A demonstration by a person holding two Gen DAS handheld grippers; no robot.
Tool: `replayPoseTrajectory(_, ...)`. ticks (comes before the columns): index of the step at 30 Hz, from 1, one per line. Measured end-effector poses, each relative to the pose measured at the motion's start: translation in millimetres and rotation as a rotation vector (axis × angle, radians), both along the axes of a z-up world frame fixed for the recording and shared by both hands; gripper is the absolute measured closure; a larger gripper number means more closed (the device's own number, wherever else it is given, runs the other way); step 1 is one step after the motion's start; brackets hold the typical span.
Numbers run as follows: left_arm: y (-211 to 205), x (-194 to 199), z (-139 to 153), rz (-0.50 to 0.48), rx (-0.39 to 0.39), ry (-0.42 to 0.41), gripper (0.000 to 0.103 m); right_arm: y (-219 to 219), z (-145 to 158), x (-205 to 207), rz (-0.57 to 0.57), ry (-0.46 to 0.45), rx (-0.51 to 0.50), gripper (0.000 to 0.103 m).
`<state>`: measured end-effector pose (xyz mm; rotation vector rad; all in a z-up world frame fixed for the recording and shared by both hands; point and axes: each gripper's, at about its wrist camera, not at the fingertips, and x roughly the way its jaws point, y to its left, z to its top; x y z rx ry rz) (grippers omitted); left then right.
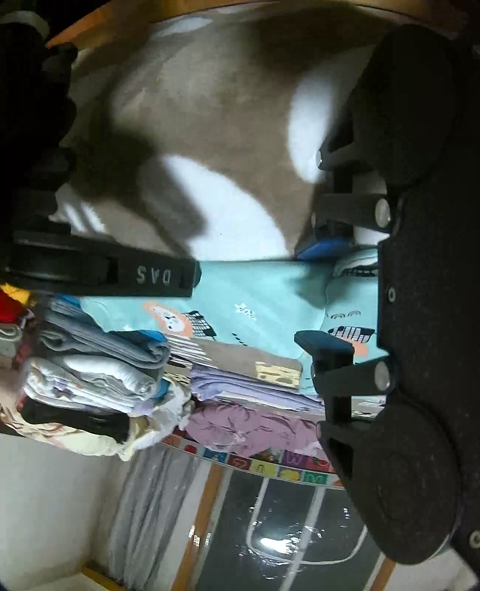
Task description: Fold clothes
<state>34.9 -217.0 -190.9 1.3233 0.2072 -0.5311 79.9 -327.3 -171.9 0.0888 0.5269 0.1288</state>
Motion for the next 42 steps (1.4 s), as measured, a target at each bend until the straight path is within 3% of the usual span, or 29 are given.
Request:
replayPoseTrajectory(2, -1.0, 0.3, -2.1, 0.001, -0.003, 0.002, 0.062, 5.8, 7.0, -6.2, 0.024, -0.061, -0.003, 0.054)
replayPoseTrajectory(5, -0.4, 0.9, -1.5, 0.014, -0.017, 0.006, 0.062, 21.4, 10.4, -7.8, 0.145, -0.114, 0.04, 0.055)
replayPoseTrajectory(7, 0.6, 3.1, -0.4, 0.026, -0.034, 0.019, 0.062, 33.7, -4.3, 5.1, 0.17, 0.003, -0.019, 0.054)
replayPoseTrajectory(11, 1.6, 7.4, 2.1, 0.043, -0.063, 0.044, 0.062, 27.3, -7.3, -3.0, 0.21, 0.07, -0.052, 0.055)
replayPoseTrajectory(18, 1.0, -3.0, -1.9, -0.012, 0.003, 0.01, 0.062, 19.9, 2.8, -15.6, 0.178, 0.012, -0.031, 0.056)
replayPoseTrajectory(21, 3.8, -0.2, -1.4, 0.001, -0.018, 0.016, 0.062, 14.2, 13.1, -17.4, 0.165, -0.086, 0.061, 0.055)
replayPoseTrajectory(23, 3.9, 0.1, -1.8, 0.01, -0.026, 0.013, 0.063, 17.8, 10.3, -4.6, 0.176, -0.085, 0.099, 0.055)
replayPoseTrajectory(26, 5.0, 4.4, 0.2, 0.034, -0.048, 0.029, 0.063, 26.9, -2.9, 18.6, 0.219, -0.008, 0.166, 0.054)
replayPoseTrajectory(29, 6.3, 8.5, 1.9, 0.046, -0.069, 0.041, 0.062, 48.1, -3.6, 6.6, 0.338, 0.031, -0.058, 0.053)
replayPoseTrajectory(30, 6.2, 9.1, 2.1, 0.046, -0.072, 0.042, 0.063, 47.5, -4.4, 1.6, 0.354, 0.04, -0.086, 0.053)
replayPoseTrajectory(33, 5.4, 8.2, 2.4, 0.04, -0.069, 0.031, 0.062, 34.5, -4.5, -4.9, 0.342, 0.066, -0.045, 0.053)
replayPoseTrajectory(39, 4.6, 2.5, -1.5, -0.016, 0.012, 0.009, 0.063, 8.3, 4.2, -9.4, 0.267, 0.036, 0.095, 0.055)
replayPoseTrajectory(40, 3.9, 3.3, -2.6, -0.013, 0.019, 0.016, 0.069, 4.5, 4.6, -8.3, 0.248, 0.029, 0.113, 0.054)
replayPoseTrajectory(41, 3.1, 4.1, -3.9, -0.006, 0.025, 0.026, 0.082, 0.7, 5.0, -7.1, 0.228, 0.023, 0.13, 0.054)
replayPoseTrajectory(42, 3.1, 3.1, -6.7, -0.001, 0.022, 0.023, 0.083, -2.4, 4.6, -5.0, 0.203, 0.027, 0.143, 0.054)
